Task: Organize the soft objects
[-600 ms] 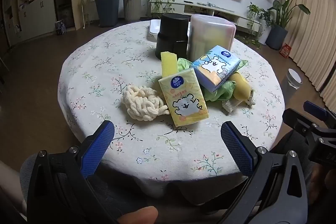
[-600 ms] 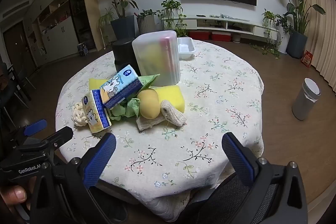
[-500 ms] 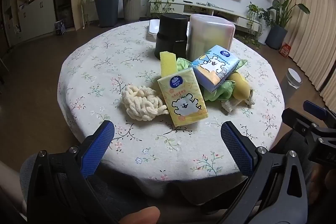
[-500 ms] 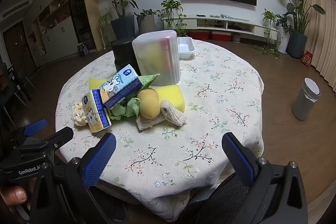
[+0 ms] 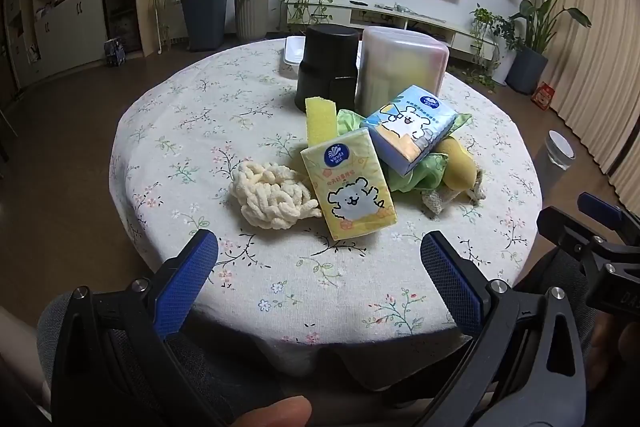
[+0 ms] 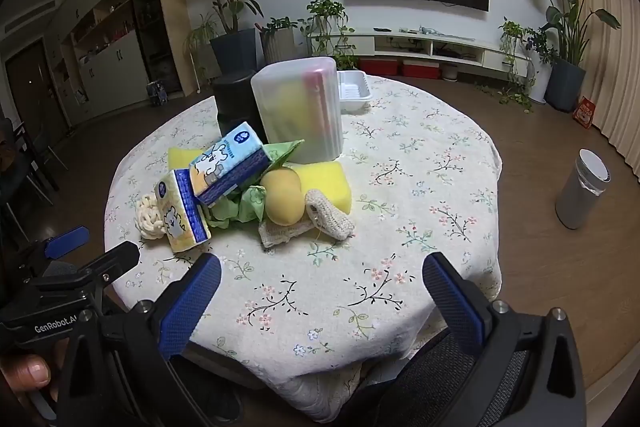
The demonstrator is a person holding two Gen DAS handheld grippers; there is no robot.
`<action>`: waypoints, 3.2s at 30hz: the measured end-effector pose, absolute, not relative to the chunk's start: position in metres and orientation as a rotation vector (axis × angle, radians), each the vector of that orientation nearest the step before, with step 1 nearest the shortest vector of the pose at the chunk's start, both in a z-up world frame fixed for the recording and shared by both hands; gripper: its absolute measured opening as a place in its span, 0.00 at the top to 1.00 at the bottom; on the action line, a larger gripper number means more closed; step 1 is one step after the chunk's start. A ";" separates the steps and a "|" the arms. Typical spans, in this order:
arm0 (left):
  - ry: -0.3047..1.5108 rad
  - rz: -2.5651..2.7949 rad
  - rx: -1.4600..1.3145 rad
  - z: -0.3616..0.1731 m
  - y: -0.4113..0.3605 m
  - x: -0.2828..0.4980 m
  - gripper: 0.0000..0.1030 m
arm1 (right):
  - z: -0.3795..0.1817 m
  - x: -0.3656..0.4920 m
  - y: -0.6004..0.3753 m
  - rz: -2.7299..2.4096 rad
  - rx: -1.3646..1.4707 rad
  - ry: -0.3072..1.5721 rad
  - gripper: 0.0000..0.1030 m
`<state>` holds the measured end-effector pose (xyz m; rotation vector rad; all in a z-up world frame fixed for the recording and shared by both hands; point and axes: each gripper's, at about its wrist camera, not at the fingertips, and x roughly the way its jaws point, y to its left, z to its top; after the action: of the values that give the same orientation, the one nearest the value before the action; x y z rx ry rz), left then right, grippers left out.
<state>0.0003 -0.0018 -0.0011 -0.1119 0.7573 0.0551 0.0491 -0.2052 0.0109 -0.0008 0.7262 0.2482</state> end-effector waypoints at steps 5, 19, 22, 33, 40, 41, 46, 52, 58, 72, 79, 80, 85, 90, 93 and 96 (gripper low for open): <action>0.757 0.056 -0.112 -0.002 -0.003 -0.001 0.00 | 0.011 0.049 -0.205 0.248 -0.001 0.726 0.00; 0.759 0.056 -0.115 -0.003 -0.003 0.000 0.00 | 0.010 0.050 -0.205 0.247 -0.001 0.727 0.00; 0.758 0.056 -0.116 -0.002 -0.002 0.000 0.00 | 0.010 0.050 -0.205 0.246 -0.002 0.727 0.00; 0.759 0.056 -0.117 -0.002 -0.002 0.000 0.00 | 0.009 0.051 -0.205 0.246 -0.002 0.730 0.00; 0.759 0.055 -0.118 -0.002 -0.002 0.000 0.00 | 0.009 0.052 -0.205 0.246 -0.001 0.731 0.00; 0.759 0.055 -0.118 -0.002 -0.002 0.000 0.00 | 0.009 0.052 -0.205 0.246 -0.002 0.731 0.00; 0.760 0.055 -0.118 -0.002 -0.002 0.000 0.00 | 0.008 0.052 -0.205 0.246 -0.002 0.730 0.00; 0.760 0.055 -0.119 -0.002 -0.002 0.000 0.00 | 0.008 0.052 -0.205 0.245 -0.001 0.732 0.00; 0.760 0.054 -0.119 -0.002 -0.001 0.000 0.00 | 0.008 0.052 -0.205 0.245 -0.001 0.732 0.00; 0.761 0.053 -0.122 -0.002 -0.001 0.000 0.00 | 0.008 0.052 -0.205 0.244 -0.001 0.733 0.00; 0.770 0.043 -0.128 -0.006 -0.004 0.000 0.00 | 0.006 0.053 -0.207 0.244 0.000 0.736 0.00; 0.772 0.040 -0.130 -0.007 -0.003 0.001 0.00 | 0.005 0.053 -0.208 0.244 0.001 0.737 0.00; 0.788 -0.008 -0.165 -0.017 0.004 0.005 0.00 | 0.003 0.058 -0.206 0.241 0.002 0.741 0.00; 0.797 -0.039 -0.192 -0.027 0.012 0.013 0.01 | 0.000 0.074 -0.211 0.247 0.021 0.763 0.00; 0.785 -0.050 -0.200 -0.031 0.014 0.018 0.01 | -0.004 0.090 -0.214 0.246 0.013 0.776 0.00; 0.766 -0.054 -0.201 -0.032 0.021 0.022 0.01 | -0.011 0.108 -0.215 0.267 0.013 0.808 0.00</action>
<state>0.0221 0.0210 -0.0318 -0.2013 0.7663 -0.0541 0.1078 -0.2153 -0.0111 0.0125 0.8082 0.2669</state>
